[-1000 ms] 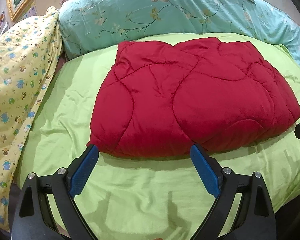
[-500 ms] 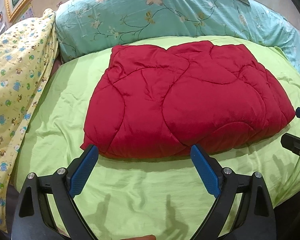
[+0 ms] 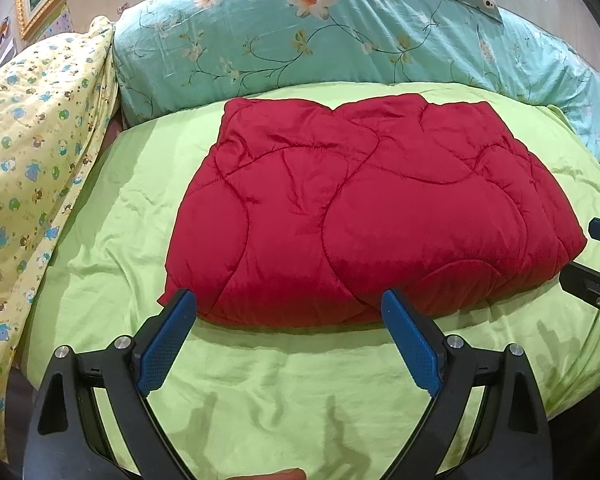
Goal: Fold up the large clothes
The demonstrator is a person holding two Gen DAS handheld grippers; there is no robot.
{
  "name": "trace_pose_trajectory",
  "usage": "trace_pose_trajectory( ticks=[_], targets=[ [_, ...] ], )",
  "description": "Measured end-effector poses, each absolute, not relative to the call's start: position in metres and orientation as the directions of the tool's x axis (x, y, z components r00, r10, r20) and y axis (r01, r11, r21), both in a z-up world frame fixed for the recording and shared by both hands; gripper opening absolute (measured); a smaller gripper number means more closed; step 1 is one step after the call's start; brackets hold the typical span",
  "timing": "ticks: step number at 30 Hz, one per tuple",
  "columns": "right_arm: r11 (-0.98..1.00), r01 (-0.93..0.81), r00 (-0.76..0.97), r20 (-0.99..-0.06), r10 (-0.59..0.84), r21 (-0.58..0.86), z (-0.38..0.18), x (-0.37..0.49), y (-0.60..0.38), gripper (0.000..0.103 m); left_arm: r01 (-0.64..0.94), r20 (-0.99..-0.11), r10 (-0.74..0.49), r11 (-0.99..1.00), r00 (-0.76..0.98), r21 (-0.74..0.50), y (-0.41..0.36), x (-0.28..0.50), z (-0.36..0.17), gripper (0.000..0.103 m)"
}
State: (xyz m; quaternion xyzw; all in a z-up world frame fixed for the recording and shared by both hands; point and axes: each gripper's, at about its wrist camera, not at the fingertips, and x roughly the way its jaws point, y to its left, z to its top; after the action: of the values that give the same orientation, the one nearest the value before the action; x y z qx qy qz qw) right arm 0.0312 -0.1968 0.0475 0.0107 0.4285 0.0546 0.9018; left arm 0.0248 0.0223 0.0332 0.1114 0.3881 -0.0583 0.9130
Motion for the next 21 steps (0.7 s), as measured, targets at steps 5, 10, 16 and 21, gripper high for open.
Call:
trace_pose_trajectory(
  ticks=[5,10,16,21],
  targets=[
    [0.993,-0.092,0.617,-0.778,0.114,0.073,0.043,0.035,-0.196,0.103,0.196,-0.728,-0.020,0.968,0.686,0.158,0.020,0.027,0.031,0.095],
    [0.993,-0.093,0.612,-0.782,0.119,0.078,0.042,0.038,-0.195,0.103,0.197,-0.728,-0.021,0.968,0.686,0.157,0.020,0.029,0.031,0.095],
    [0.992,-0.095,0.608,-0.784,0.125,0.085,0.039,0.041,-0.196,0.103,0.201,-0.733,-0.021,0.967,0.680,0.159,0.017,0.032,0.029,0.095],
    [0.992,-0.093,0.603,-0.788,0.126,0.087,0.036,0.042,-0.196,0.103,0.200,-0.736,-0.019,0.967,0.677,0.160,0.014,0.032,0.029,0.095]
  ],
)
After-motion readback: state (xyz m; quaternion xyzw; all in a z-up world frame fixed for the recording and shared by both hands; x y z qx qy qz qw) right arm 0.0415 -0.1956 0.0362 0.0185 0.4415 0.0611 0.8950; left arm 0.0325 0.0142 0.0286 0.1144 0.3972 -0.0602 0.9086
